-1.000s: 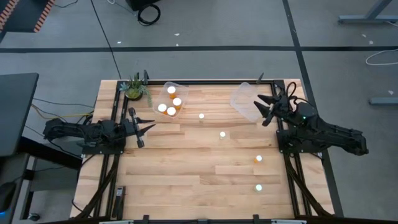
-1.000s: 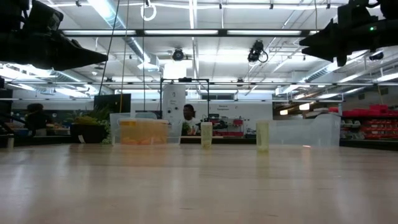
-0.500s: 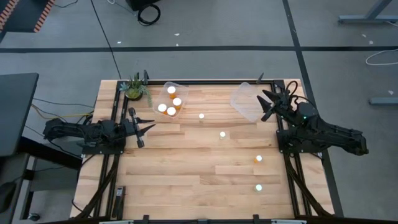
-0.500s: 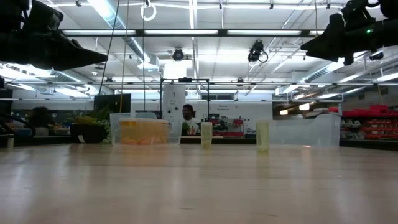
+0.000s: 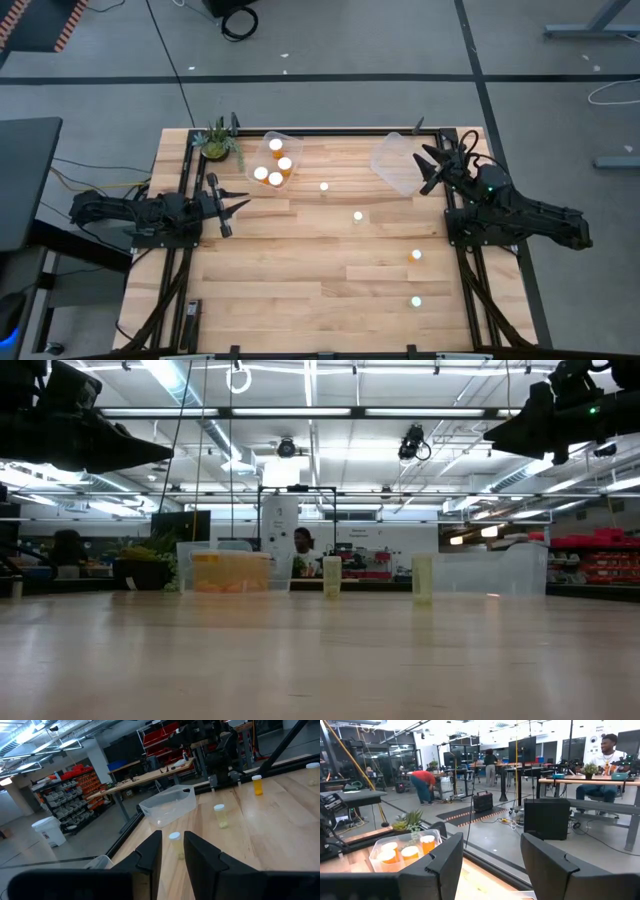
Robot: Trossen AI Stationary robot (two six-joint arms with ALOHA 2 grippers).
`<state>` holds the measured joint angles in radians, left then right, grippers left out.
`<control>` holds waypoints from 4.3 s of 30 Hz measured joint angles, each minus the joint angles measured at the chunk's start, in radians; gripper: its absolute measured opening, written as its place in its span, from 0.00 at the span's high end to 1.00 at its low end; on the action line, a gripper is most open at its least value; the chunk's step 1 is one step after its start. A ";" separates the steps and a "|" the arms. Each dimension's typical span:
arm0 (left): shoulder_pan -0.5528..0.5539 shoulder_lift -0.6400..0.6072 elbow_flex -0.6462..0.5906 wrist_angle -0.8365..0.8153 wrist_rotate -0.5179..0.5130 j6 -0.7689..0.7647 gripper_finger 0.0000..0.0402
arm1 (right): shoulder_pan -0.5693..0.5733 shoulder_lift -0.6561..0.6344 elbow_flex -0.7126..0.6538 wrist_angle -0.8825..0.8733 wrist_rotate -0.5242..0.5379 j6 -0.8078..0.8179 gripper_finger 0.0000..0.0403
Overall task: Pick and place medicine bottles into bin by pill shape (circle, oval)
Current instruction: Put the small yellow pill bottle into the right transparent bin
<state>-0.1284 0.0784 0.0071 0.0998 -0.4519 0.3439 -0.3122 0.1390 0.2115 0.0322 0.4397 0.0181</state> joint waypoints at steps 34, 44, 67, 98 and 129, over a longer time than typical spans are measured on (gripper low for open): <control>0.000 0.000 0.000 0.000 0.000 0.000 0.80 | 0.001 0.629 0.146 0.256 -0.236 0.218 0.49; 0.000 0.000 0.000 0.000 0.000 0.000 0.78 | 0.002 0.923 0.379 0.170 -0.238 0.223 0.49; 0.000 0.000 0.000 0.000 0.000 0.000 0.79 | 0.146 1.045 0.478 -0.077 -0.266 0.241 0.49; 0.000 0.000 0.000 0.000 0.000 0.000 0.79 | 0.335 1.149 0.477 -0.162 -0.277 0.180 0.49; 0.000 0.000 0.000 0.000 0.000 0.000 0.78 | 0.335 1.393 0.680 -0.358 -0.303 0.156 0.49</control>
<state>-0.1284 0.0784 0.0071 0.1001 -0.4515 0.3435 0.0231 1.5318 0.8920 -0.3259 0.1368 0.1745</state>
